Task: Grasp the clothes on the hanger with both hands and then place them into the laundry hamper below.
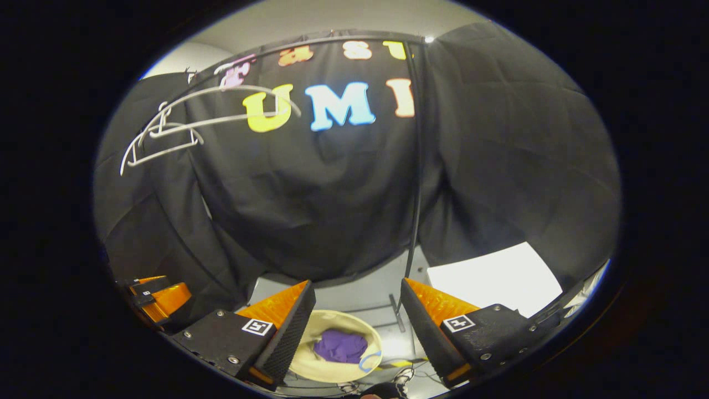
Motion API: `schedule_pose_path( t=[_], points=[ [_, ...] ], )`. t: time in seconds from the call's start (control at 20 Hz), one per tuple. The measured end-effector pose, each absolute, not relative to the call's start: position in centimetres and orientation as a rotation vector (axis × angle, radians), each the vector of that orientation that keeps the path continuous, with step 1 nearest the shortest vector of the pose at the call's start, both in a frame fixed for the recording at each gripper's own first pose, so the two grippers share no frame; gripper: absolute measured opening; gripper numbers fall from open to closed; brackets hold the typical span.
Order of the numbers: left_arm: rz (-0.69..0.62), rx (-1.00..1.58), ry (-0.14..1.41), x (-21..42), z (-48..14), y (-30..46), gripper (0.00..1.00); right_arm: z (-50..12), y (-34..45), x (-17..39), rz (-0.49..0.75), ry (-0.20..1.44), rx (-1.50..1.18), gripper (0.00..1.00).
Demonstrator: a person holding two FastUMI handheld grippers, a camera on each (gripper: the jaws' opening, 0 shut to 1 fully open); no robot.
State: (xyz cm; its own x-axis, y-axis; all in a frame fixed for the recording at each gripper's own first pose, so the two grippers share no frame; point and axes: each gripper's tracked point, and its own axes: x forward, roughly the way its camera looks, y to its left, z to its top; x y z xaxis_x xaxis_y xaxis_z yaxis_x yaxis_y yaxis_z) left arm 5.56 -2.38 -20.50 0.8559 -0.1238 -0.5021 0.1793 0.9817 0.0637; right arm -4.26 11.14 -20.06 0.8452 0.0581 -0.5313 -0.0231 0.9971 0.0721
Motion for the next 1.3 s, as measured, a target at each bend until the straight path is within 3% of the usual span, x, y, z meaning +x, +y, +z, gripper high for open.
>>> schedule_pose_path(
  t=[0.05,0.15,0.2,0.45,0.6,0.65,0.8,0.9,1.0,1.2,1.3],
  points=[
    [-0.149,0.122,0.478,6.1,-18.2,-2.1,0.92,-17.9,10.5,-3.6,0.026,0.51,0.055,0.95],
    [-0.129,0.143,0.381,8.0,-13.8,-1.6,0.92,-13.9,9.2,-2.7,0.0,0.406,0.034,0.91],
    [-0.121,0.147,0.336,8.9,-11.8,-1.4,0.91,-12.0,8.8,-2.2,-0.012,0.356,0.028,0.95],
    [-0.074,0.117,0.167,11.4,-3.2,-0.5,0.93,-3.2,7.0,-1.0,-0.038,0.131,-0.001,0.91],
    [-0.058,0.123,0.087,12.0,2.0,0.6,0.94,0.8,5.8,-1.7,-0.062,0.022,-0.032,0.99],
    [-0.053,0.12,0.063,12.0,3.5,1.0,0.95,1.6,5.1,-1.8,-0.074,-0.002,-0.036,0.91],
    [-0.054,0.081,-0.016,11.2,6.0,0.8,0.96,1.5,4.3,-1.0,-0.116,-0.031,-0.03,0.95],
    [-0.052,0.059,-0.041,10.5,6.8,1.1,0.96,1.3,3.0,-1.8,-0.135,-0.012,-0.009,0.91],
    [-0.049,0.044,-0.03,9.6,6.1,1.6,0.96,0.7,1.7,-2.2,-0.161,0.01,-0.001,1.0],
    [-0.021,0.051,0.009,8.1,5.7,3.7,0.96,0.3,0.5,-2.7,-0.196,0.033,-0.001,0.91],
    [-0.003,0.055,0.017,7.8,5.6,4.4,0.96,0.1,0.4,-2.8,-0.2,0.041,-0.001,0.95]
  ],
)
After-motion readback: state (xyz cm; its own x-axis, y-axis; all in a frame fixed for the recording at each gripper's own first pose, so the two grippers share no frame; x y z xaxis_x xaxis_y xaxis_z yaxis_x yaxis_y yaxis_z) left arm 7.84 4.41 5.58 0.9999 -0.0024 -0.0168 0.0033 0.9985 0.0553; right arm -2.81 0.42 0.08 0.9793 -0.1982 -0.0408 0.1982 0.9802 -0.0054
